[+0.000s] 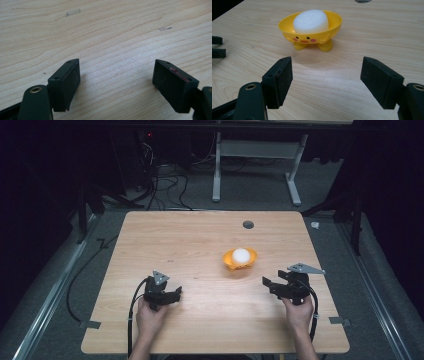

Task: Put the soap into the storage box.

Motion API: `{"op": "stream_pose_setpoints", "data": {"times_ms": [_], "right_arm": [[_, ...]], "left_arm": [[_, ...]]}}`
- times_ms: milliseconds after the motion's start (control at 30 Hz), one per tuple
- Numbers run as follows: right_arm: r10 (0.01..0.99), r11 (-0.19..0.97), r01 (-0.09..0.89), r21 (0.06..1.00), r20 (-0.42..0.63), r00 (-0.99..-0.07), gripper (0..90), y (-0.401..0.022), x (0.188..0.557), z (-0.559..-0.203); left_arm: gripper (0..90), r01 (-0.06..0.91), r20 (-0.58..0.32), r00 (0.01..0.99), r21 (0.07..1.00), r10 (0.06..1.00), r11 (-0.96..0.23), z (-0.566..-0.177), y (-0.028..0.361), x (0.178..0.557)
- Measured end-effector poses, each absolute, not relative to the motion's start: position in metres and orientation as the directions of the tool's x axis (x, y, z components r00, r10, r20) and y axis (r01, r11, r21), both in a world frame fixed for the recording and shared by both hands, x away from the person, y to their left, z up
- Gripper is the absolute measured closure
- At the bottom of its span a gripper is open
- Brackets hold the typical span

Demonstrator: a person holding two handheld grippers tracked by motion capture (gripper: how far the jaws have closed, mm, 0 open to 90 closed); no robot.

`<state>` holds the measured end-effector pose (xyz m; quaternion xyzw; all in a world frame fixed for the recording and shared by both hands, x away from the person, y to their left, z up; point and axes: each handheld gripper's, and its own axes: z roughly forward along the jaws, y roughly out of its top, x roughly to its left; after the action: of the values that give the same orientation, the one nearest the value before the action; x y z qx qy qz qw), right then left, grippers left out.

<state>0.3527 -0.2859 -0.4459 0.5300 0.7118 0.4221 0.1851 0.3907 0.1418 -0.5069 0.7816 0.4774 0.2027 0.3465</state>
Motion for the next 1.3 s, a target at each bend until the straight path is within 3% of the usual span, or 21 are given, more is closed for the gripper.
{"op": "stream_pose_setpoints", "data": {"times_ms": [933, 1300], "right_arm": [[0.916, 0.129, 0.680, 0.722, 0.175, -0.360, 27.6, -0.270, 0.362, -0.486], [0.938, 0.191, 0.700, 0.688, 0.082, -0.336, 25.8, -0.262, 0.364, -0.496]], "left_arm": [[22.8, 0.606, -0.014, 0.462, 0.735, 0.887, -0.304, -0.507, 0.142, 0.391], [22.8, 0.606, -0.014, 0.462, 0.735, 0.887, -0.304, -0.507, 0.142, 0.391]]}}
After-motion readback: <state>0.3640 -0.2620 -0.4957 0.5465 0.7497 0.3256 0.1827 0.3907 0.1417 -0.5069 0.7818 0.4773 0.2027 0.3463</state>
